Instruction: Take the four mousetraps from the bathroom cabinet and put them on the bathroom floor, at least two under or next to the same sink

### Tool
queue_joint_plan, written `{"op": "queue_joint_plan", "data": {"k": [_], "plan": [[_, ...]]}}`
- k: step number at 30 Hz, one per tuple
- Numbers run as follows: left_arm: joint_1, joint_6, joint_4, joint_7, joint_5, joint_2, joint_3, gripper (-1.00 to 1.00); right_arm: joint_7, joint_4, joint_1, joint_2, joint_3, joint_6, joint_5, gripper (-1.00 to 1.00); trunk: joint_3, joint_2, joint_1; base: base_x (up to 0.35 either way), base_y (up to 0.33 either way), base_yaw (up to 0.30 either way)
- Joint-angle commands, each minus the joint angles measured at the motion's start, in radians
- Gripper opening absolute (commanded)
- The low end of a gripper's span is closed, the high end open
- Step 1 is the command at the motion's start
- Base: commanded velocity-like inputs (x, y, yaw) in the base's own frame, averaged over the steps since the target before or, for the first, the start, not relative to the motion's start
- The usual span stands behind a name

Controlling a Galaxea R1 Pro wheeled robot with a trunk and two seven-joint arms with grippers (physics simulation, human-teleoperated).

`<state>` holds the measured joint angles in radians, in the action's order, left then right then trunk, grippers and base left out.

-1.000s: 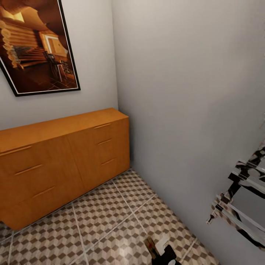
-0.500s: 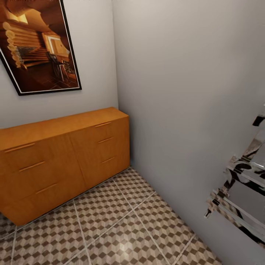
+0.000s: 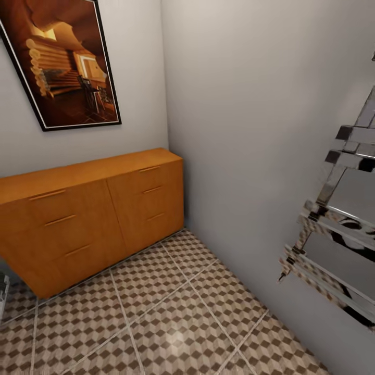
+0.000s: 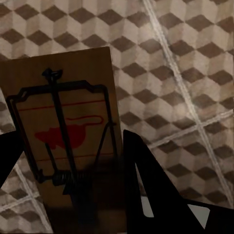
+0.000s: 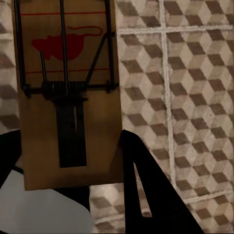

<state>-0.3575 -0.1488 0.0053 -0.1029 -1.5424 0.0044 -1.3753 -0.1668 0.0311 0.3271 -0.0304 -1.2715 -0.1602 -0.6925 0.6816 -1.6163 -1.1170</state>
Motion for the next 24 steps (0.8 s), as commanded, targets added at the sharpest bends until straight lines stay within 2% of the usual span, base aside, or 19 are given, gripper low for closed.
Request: {"op": "queue_joint_plan", "data": {"k": [1,11,24], "plan": [[0.000,-0.002,-0.001,-0.004,-0.002,0.000,-0.008,-1.00,-0.002,0.000,0.000,0.002,-0.009,-0.002,-0.010,-1.00,0.001,0.000,0.001,-0.331,0.000,0.000],[0.000,-0.002,-0.001,-0.004,-0.002,0.000,-0.008,-1.00,-0.002,0.000,0.000,0.004,-0.009,-0.002,-0.007,-1.00,-0.001,0.000,0.001,-0.302,0.000,0.035],[0.000,-0.002,-0.001,-0.004,-0.002,0.000,-0.008,-1.00,-0.002,0.000,0.000,0.004,-0.009,-0.002,-0.005,-1.00,-0.010,0.000,0.001,-0.021,0.000,0.243]]}}
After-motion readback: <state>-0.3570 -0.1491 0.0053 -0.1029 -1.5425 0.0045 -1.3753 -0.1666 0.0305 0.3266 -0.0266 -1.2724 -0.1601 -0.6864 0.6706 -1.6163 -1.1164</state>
